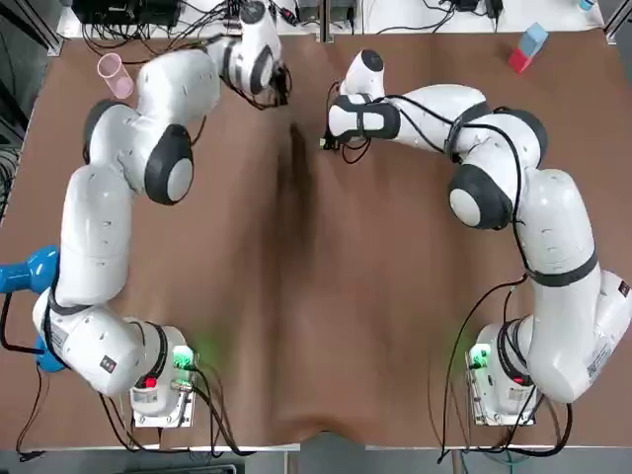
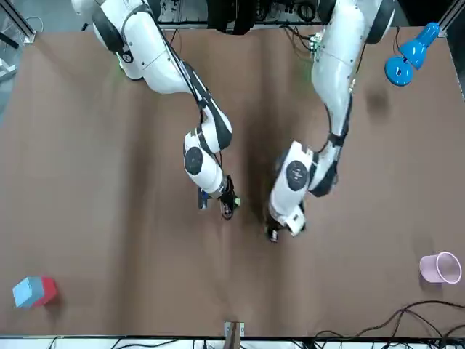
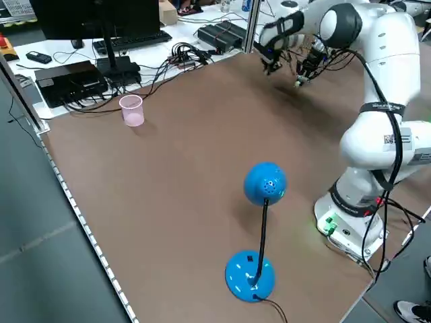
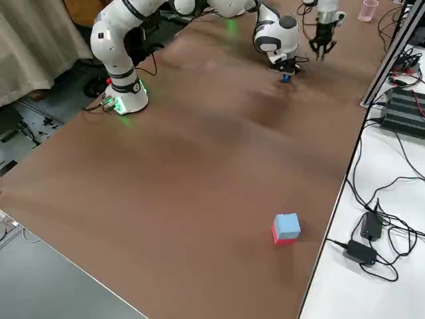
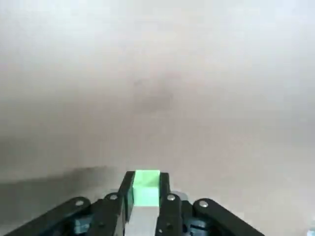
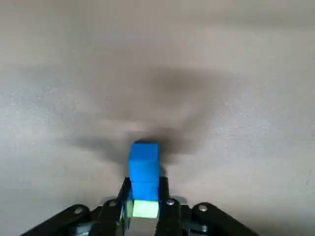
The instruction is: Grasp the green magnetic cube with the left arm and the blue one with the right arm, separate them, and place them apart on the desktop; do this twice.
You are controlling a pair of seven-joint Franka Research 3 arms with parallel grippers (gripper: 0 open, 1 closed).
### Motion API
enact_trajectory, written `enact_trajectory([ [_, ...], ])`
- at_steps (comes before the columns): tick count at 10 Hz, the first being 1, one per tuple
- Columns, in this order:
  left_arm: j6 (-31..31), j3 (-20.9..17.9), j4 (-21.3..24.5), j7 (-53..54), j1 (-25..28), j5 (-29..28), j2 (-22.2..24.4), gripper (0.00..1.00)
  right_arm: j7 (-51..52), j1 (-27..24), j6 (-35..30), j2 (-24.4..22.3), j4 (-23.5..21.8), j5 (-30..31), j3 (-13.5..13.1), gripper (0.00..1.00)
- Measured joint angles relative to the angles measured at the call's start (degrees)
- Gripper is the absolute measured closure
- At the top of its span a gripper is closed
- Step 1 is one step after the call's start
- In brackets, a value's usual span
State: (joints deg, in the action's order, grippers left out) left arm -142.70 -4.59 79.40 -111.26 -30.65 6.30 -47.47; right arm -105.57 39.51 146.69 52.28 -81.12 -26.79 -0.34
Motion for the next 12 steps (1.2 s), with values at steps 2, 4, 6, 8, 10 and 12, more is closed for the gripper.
enact_trajectory([
  [2, -8.67, -1.27, -0.66, 3.82, 0.0, -0.01, -0.99, 0.76, 0.0, 0.0, -0.17, 0.0, -0.08, 0.0, -0.05, 0.49],
  [4, -15.7, -1.36, -0.73, 6.54, -0.07, -0.09, -3.44, 0.76, 0.0, -0.04, -0.17, 0.0, -0.13, 0.0, -0.21, 0.48],
  [6, -20.1, -1.66, -0.84, 8.12, 0.3, -0.09, -4.32, 0.76, 0.0, -0.09, -0.17, 0.0, -0.31, 0.0, -0.56, 0.48],
  [8, -27.61, -1.69, -0.88, 9.77, 0.3, -0.13, -5.66, 0.76, 0.01, -0.14, -0.2, -0.03, -0.54, 0.0, -1.12, 0.5],
  [10, -32.14, -1.87, -1.03, 10.87, 0.32, -0.14, -7.24, 0.75, 0.01, -0.14, -0.28, -0.13, -0.68, 0.0, -1.14, 0.51],
  [12, -33.31, -3.07, -3.2, 11.48, 0.4, -0.14, -7.36, 0.45, 0.01, -0.14, -0.28, -0.38, -1.04, 0.0, -1.25, 0.52],
])
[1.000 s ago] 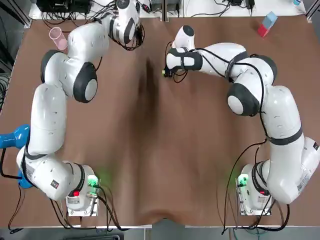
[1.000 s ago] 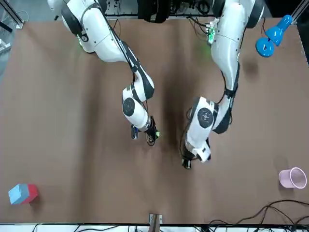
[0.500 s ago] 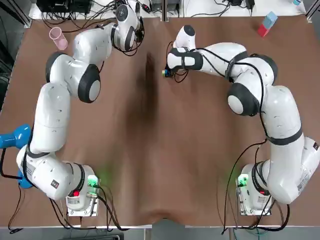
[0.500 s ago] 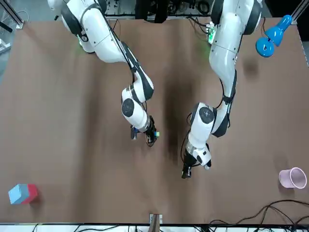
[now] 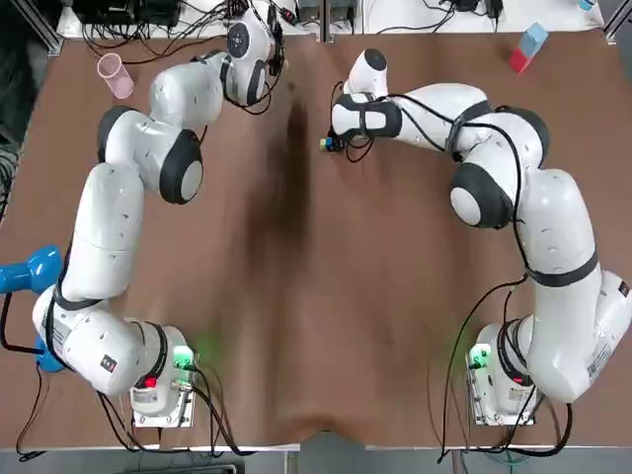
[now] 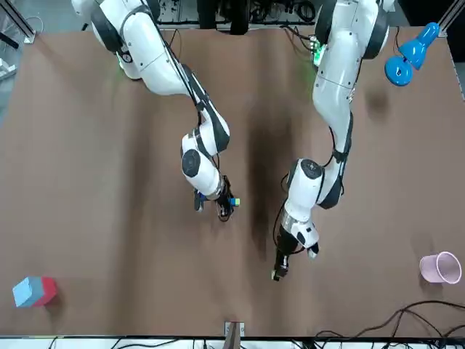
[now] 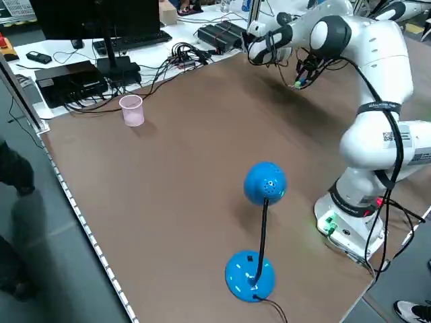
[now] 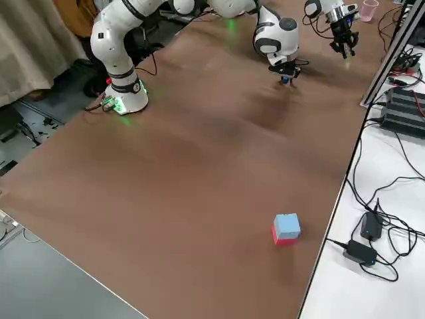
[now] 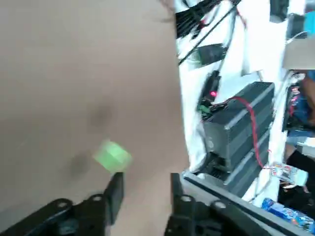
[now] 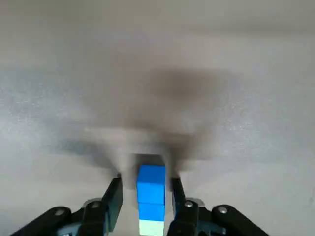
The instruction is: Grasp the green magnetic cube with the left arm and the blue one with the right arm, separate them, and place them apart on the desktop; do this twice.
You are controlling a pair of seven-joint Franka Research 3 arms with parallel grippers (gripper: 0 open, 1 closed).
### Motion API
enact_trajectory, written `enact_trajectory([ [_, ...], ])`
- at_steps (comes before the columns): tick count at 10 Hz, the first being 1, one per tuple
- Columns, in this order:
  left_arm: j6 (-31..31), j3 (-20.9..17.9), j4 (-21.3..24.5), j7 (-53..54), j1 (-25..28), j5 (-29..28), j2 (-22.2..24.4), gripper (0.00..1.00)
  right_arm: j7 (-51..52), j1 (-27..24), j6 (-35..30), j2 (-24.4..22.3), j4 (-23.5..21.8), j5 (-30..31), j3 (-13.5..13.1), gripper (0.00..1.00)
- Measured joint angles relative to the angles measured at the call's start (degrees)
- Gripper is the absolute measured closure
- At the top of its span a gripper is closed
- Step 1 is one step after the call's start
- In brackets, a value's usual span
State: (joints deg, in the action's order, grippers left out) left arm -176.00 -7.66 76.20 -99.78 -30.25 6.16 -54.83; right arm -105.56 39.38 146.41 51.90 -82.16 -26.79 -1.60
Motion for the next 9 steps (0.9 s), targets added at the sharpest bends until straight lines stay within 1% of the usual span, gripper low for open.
enact_trajectory([
  [1, 0.0, -0.57, -1.27, 0.01, -0.11, -0.02, 0.1, 0.31, 0.0, 0.0, 0.0, -0.12, -0.2, 0.0, -0.05, 0.52],
  [2, 0.72, -0.74, -1.6, 0.01, -0.74, -0.03, 0.67, 0.15, 0.0, 0.0, -0.02, -0.24, -0.38, 0.0, -0.11, 0.52],
  [3, 4.4, -0.77, -1.57, -0.08, -1.77, -0.03, 1.74, 0.01, 0.0, 0.0, -0.12, -0.4, -0.6, 0.0, -0.18, 0.53],
  [5, 15.29, -0.79, -1.37, -4.17, -4.49, 0.0, 3.95, 0.0, 0.01, -0.01, -1.08, -0.79, -0.95, 0.0, -0.73, 0.54],
  [7, 23.1, -0.83, -1.1, -13.21, -7.28, 0.0, 4.43, 0.02, 0.82, -0.03, -2.19, -1.0, -0.97, 0.04, -1.45, 0.57],
  [9, 31.51, -0.77, -1.06, -18.47, -8.57, 0.04, 4.55, 0.03, 1.44, -0.03, -3.27, -1.27, -0.98, 0.04, -1.82, 0.61],
])
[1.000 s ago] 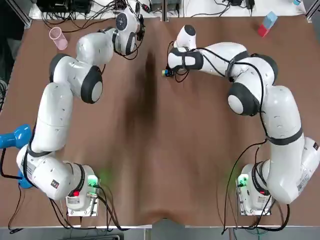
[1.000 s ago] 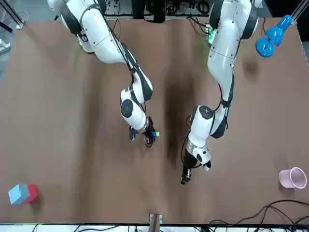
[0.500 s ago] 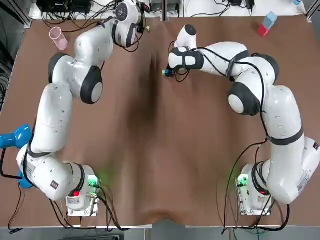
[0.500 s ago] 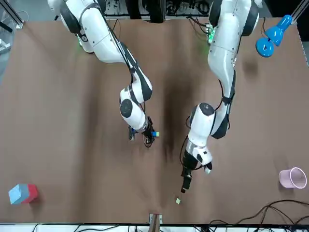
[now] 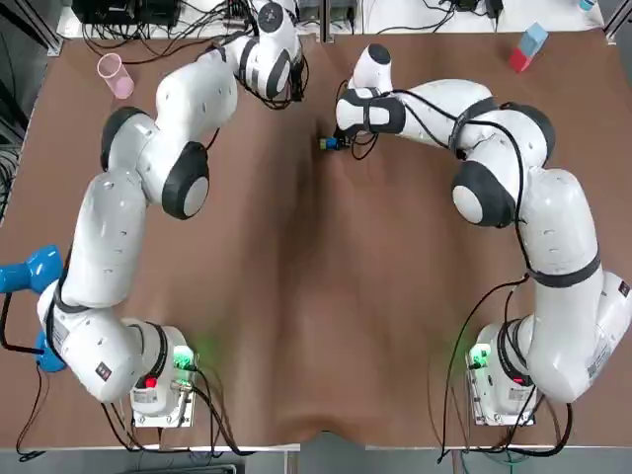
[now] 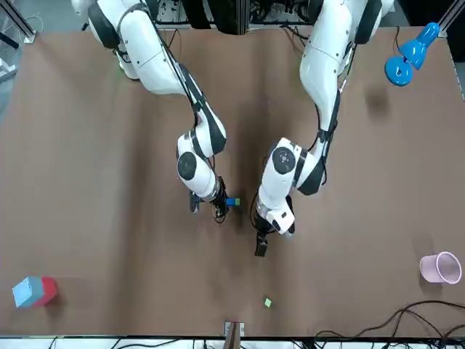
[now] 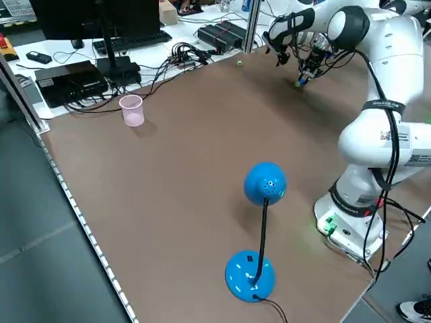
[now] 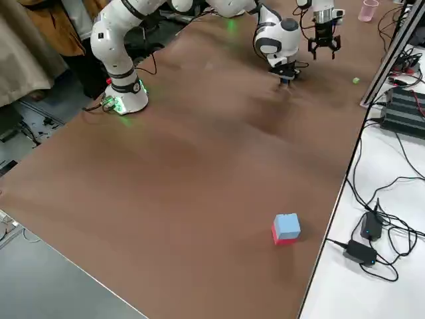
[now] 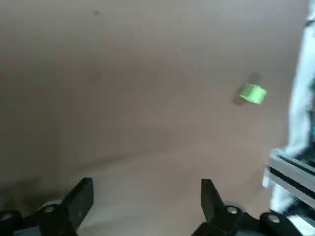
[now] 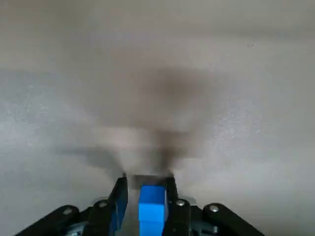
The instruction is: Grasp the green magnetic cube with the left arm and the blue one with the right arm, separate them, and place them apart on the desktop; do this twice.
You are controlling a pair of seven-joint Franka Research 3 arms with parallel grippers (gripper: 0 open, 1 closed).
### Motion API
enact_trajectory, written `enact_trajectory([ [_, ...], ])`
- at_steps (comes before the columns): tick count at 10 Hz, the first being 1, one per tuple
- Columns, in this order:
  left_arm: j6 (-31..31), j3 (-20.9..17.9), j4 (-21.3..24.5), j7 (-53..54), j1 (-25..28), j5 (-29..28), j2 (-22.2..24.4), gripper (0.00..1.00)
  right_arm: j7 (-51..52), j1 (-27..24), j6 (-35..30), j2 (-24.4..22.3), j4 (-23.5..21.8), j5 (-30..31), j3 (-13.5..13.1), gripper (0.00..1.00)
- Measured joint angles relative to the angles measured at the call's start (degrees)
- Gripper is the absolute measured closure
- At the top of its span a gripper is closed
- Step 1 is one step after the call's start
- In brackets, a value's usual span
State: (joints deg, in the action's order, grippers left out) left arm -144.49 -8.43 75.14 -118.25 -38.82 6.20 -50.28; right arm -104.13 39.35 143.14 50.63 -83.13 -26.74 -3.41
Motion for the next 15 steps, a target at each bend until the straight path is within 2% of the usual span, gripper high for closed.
enact_trajectory([
  [2, 8.95, 0.49, -0.07, -1.94, -0.02, 1.77, 0.56, 0.06, 0.03, 0.08, -0.13, -0.31, 0.0, 0.0, 0.07, 0.61],
  [4, 14.42, 2.33, -0.1, -2.27, -0.01, 2.52, 1.57, 0.11, 0.03, 0.3, -0.13, -0.52, 0.0, 0.0, 0.21, 0.6],
  [6, 15.36, 4.49, 0.06, -2.74, -0.45, 2.52, 1.78, 0.14, 0.03, 0.36, -0.13, -0.52, -0.01, 0.0, 0.26, 0.59],
  [7, 15.47, 4.79, 0.35, -3.75, -1.15, 2.53, 1.76, 0.19, 0.03, 0.43, -0.13, -0.52, -0.05, 0.0, 0.32, 0.59],
  [10, 16.56, 4.95, 1.04, -5.13, -2.31, 2.56, 1.67, 0.24, 0.02, 0.85, 0.01, -0.52, -0.04, 0.0, 0.37, 0.76],
  [15, 16.21, 5.13, 1.36, -5.47, -3.94, 3.7, -0.46, 0.25, 0.03, 0.86, 0.02, -0.52, -0.04, 0.0, 0.36, 0.77],
])
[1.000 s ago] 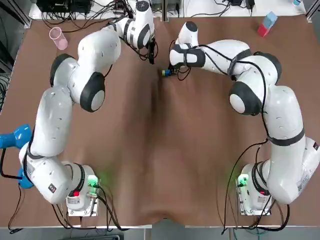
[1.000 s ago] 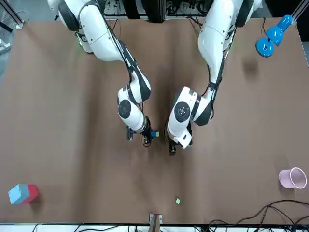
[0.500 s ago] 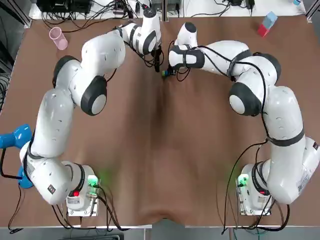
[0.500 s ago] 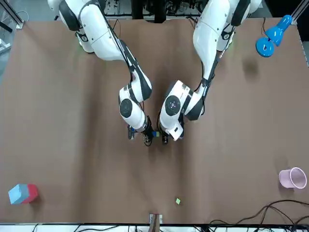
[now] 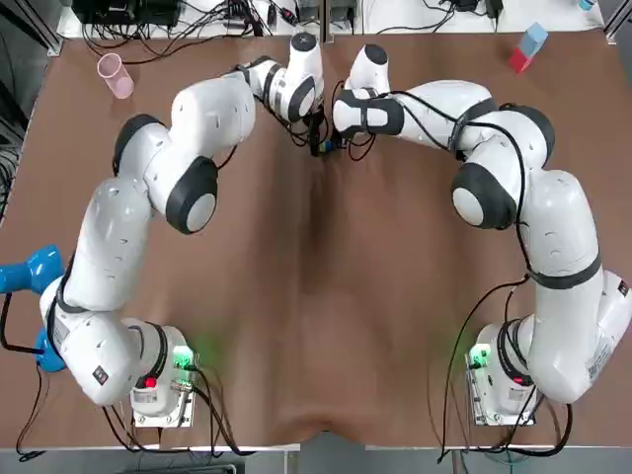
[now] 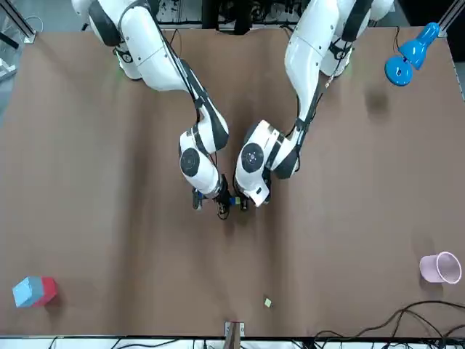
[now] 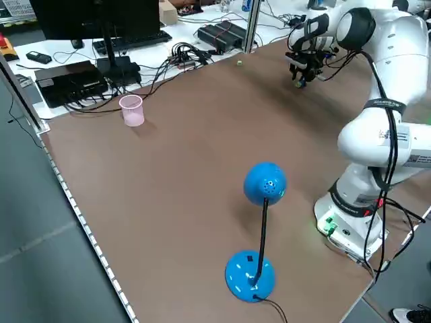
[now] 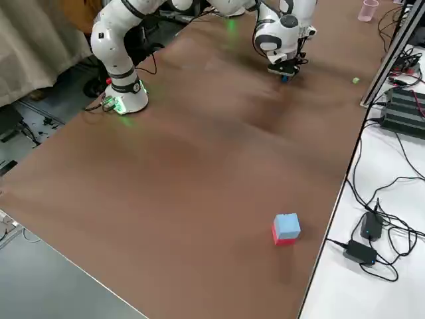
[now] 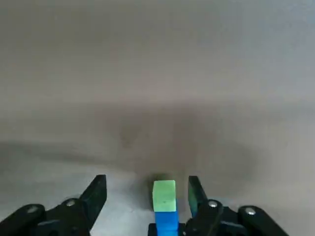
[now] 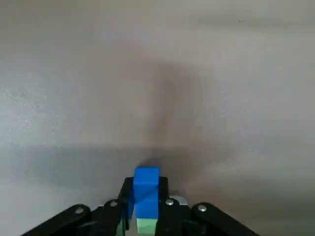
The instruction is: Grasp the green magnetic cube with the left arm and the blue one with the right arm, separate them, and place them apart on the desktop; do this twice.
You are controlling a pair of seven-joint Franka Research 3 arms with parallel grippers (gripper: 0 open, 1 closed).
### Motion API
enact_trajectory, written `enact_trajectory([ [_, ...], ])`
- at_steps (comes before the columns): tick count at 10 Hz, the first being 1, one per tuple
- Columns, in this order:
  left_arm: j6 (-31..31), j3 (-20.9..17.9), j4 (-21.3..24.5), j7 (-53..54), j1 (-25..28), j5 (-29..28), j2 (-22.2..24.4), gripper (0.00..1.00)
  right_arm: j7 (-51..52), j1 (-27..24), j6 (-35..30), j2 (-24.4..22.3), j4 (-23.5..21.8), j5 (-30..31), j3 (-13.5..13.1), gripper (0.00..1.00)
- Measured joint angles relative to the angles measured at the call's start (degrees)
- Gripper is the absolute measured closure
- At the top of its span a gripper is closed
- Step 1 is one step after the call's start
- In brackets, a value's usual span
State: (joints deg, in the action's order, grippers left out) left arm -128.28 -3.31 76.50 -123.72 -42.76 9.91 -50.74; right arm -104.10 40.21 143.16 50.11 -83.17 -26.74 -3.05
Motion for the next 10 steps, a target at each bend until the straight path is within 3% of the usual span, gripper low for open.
enact_trajectory([
  [10, -4.45, -0.01, 0.0, 0.0, 0.02, 0.14, -1.49, 0.3, 0.0, 0.0, 0.0, 0.0, 0.0, 0.0, 0.0, 0.77],
])
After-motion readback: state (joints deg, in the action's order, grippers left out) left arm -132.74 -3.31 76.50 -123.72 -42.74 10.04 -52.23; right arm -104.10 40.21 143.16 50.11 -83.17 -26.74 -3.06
